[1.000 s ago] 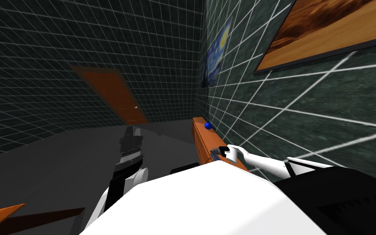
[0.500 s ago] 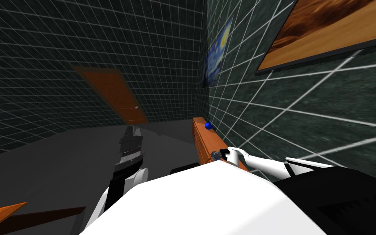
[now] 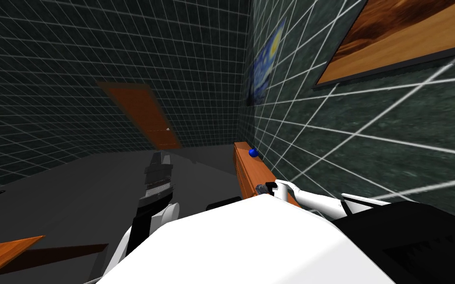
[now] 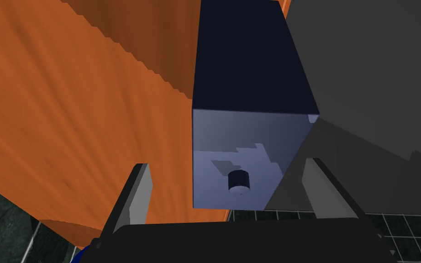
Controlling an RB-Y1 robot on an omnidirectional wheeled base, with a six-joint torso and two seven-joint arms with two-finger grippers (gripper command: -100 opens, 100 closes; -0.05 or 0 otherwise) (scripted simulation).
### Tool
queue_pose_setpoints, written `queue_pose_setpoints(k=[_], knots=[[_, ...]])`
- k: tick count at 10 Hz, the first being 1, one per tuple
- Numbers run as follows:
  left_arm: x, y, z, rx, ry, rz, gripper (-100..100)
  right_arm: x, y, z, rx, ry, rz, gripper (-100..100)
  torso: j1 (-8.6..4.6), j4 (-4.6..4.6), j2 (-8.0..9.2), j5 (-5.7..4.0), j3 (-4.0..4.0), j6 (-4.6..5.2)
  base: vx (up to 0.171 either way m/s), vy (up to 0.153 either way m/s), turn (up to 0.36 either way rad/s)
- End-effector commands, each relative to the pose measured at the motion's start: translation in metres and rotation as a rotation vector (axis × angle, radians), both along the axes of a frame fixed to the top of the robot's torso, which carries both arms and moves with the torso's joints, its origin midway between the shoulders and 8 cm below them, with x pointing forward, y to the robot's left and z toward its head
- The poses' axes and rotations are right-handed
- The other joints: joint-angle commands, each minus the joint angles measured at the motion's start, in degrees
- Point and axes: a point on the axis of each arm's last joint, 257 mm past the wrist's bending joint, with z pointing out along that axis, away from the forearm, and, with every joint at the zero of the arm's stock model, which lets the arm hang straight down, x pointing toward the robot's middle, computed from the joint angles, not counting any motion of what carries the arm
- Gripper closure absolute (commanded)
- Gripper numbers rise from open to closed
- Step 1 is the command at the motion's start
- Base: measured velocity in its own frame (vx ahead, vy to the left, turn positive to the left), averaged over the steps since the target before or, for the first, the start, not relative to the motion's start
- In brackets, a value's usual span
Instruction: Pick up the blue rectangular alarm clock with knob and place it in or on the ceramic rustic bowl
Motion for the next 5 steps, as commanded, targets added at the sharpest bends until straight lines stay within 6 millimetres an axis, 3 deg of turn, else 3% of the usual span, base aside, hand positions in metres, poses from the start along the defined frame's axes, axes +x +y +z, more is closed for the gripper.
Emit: queue_pose_setpoints(k=[1, 5], knots=[[0.0000, 0.0000, 0.0000, 0.000, 0.000, 0.000, 0, 0.0000, 0.0000, 0.0000, 0.000, 0.000, 0.000, 100, 0.00, 0.00, 0.00, 0.00, 0.00, 0.00, 0.000, 0.000, 0.000], [0.0000, 0.0000, 0.0000, 0.000, 0.000, 0.000, 0, 0.0000, 0.0005, 0.0000, 0.001, 0.000, -0.001, 100, 0.04, 0.00, 0.01, 0.02, 0.01, -0.02, 0.000, 0.000, 0.000]])
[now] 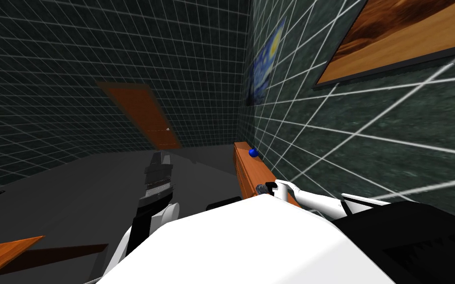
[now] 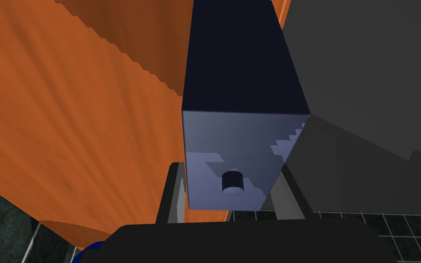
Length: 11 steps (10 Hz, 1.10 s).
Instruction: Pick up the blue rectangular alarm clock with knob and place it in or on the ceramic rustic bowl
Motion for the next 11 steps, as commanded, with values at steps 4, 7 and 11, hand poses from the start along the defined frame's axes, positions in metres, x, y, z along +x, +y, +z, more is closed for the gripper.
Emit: queue_pose_setpoints(k=[4, 7, 11], knots=[[0.000, 0.000, 0.000, 0.000, 0.000, 0.000, 0, 0.007, -0.001, 0.018, -0.003, 0.001, 0.023, 100, 0.12, 0.02, 0.08, 0.04, 0.05, 0.04, -0.011, 0.021, -0.065], [0.000, 0.000, 0.000, 0.000, 0.000, 0.000, 0, 0.023, -0.011, 0.031, -0.015, -0.026, 0.034, 100, 0.05, 0.02, 0.04, 0.02, 0.03, 0.01, -0.008, 0.013, 0.014], [0.000, 0.000, 0.000, 0.000, 0.000, 0.000, 0, 0.057, -0.028, 0.068, -0.041, -0.085, 0.069, 100, 0.24, 0.10, 0.17, 0.15, 0.13, -0.13, -0.040, 0.032, 0.059]])
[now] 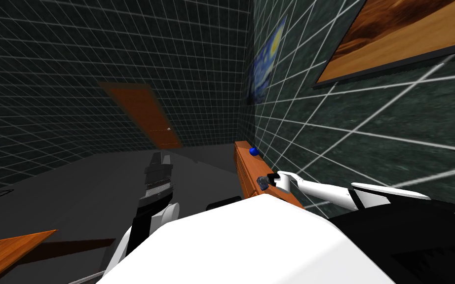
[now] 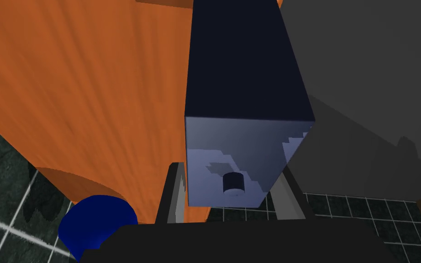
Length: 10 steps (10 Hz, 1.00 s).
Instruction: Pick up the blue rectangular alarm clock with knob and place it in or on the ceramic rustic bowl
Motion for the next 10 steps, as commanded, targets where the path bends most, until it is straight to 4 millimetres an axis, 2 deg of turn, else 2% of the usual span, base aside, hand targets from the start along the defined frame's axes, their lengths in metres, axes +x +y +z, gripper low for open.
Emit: queue_pose_setpoints(k=[1, 5, 6, 10], knots=[[0.000, 0.000, 0.000, 0.000, 0.000, 0.000, 0, 0.016, -0.005, 0.018, -0.013, -0.029, 0.022, 100, 0.00, 0.00, 0.00, 0.00, 0.00, 0.00, -0.042, 0.038, 0.046], [0.000, 0.000, 0.000, 0.000, 0.000, 0.000, 0, 0.051, -0.019, 0.068, -0.044, -0.095, 0.072, 100, 0.09, 0.03, 0.02, 0.04, 0.03, -0.06, -0.040, 0.038, 0.051], [0.000, 0.000, 0.000, 0.000, 0.000, 0.000, 0, 0.051, -0.020, 0.068, -0.045, -0.095, 0.072, 100, 0.13, 0.02, 0.02, 0.03, 0.02, -0.07, -0.025, 0.029, 0.021], [0.000, 0.000, 0.000, 0.000, 0.000, 0.000, 0, 0.081, -0.027, 0.120, -0.075, -0.156, 0.123, 100, 0.08, 0.02, 0.07, 0.02, 0.05, -0.03, -0.042, 0.028, 0.039]])
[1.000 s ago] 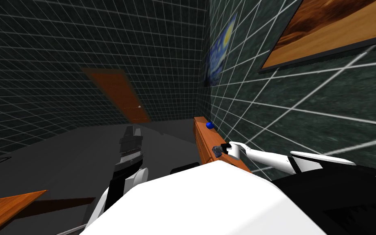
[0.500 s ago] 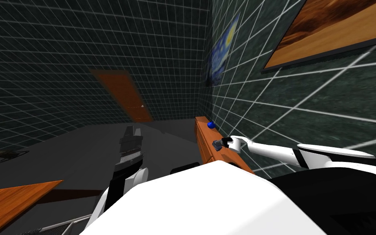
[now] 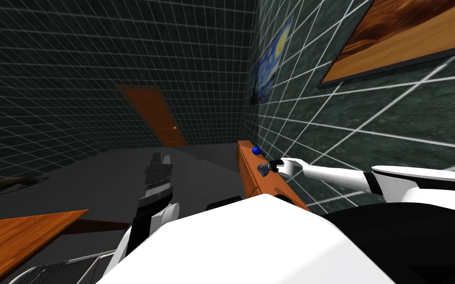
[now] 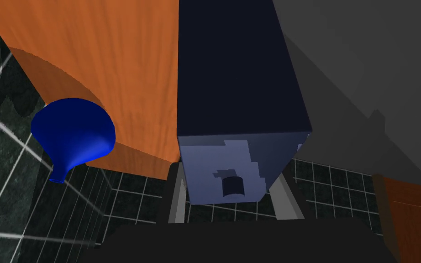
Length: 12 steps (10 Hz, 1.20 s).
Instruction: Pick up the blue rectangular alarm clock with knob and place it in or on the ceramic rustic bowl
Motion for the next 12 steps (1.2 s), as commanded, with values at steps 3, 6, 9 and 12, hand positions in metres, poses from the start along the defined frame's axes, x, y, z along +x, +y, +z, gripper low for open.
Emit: queue_pose_setpoints(k=[3, 6, 9, 12], knots=[[0.000, 0.000, 0.000, 0.000, 0.000, 0.000, 0, 0.015, -0.003, 0.040, -0.022, -0.041, 0.041, 100, -0.02, -0.01, -0.01, 0.00, 0.00, 0.03, -0.035, 0.027, 0.027], [0.000, 0.000, 0.000, 0.000, 0.000, 0.000, 0, 0.017, -0.001, 0.058, -0.026, -0.048, 0.060, 100, -0.08, -0.04, 0.02, -0.07, -0.01, 0.11, -0.037, 0.021, -0.014], [0.000, 0.000, 0.000, 0.000, 0.000, 0.000, 0, -0.006, 0.002, 0.060, -0.006, 0.002, 0.063, 100, -0.29, -0.05, 0.10, -0.16, 0.03, 0.27, -0.041, -0.009, -0.121], [0.000, 0.000, 0.000, 0.000, 0.000, 0.000, 0, -0.030, 0.004, 0.054, 0.013, 0.053, 0.053, 100, -0.37, -0.06, 0.04, -0.21, -0.01, 0.34, -0.028, -0.018, -0.104]])
